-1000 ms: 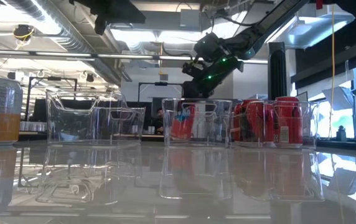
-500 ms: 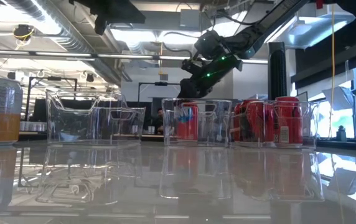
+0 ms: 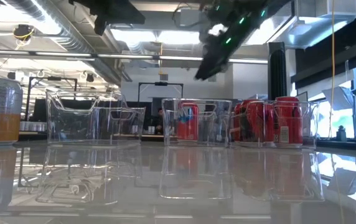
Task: Sort soda cans
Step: Put the top right red soda can into the middle transparent bin
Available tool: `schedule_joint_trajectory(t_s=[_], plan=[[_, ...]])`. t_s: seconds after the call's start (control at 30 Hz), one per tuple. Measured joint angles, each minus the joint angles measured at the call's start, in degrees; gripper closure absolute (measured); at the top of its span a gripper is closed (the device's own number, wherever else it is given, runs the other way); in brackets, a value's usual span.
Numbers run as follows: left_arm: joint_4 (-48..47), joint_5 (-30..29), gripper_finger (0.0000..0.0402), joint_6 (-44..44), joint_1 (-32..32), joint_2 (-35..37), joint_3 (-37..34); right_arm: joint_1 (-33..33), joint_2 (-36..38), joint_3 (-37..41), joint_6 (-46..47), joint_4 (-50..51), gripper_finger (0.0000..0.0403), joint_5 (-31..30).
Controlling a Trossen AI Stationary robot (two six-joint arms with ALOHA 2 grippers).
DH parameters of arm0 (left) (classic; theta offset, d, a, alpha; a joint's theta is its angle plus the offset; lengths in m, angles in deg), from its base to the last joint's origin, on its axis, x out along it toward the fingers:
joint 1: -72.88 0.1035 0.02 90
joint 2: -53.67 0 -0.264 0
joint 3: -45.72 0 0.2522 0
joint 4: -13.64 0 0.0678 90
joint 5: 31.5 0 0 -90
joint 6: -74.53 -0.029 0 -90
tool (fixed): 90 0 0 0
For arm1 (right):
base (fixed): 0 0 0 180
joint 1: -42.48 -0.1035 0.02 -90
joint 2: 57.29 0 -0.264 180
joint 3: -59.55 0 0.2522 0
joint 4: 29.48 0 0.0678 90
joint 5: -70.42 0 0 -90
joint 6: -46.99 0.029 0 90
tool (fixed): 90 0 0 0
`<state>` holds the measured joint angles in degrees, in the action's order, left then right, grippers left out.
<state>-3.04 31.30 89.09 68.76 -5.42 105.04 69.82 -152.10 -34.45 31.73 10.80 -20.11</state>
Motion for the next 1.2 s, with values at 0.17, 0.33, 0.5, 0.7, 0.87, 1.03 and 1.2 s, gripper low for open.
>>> schedule_joint_trajectory(t_s=[0.17,0.33,0.5,0.7,0.87,1.03,1.2], plan=[[0.0,0.0,0.0394,0.0,0.0,0.0,0.0,-6.9,9.6,-1.1,3.8,18.2,0.0038,0.1],[0.0,0.0,0.0394,0.0,0.0,0.0,0.0,-17.1,17.1,-1.1,15.3,31.9,0.0038,0.2],[0.0,0.0,0.0394,0.0,0.0,0.0,0.0,-28.2,20.7,-1.1,28.2,43.1,0.0038,0.2],[0.1,0.0,0.0394,0.1,0.0,0.0,0.0,-41.6,20.6,-1.0,45.6,50.2,0.0038,0.2],[-0.2,0.0,0.0394,1.6,0.0,0.0,0.0,-51.0,20.4,-0.5,63.6,51.1,0.0038,-1.3],[-3.3,0.0,0.0394,2.1,0.0,0.0,0.0,-58.1,20.4,2.5,80.9,58.1,0.0038,-1.6],[-3.7,0.0,0.0394,2.2,0.0,0.0,0.0,-62.2,20.4,5.8,95.4,61.5,0.0038,-1.9]])
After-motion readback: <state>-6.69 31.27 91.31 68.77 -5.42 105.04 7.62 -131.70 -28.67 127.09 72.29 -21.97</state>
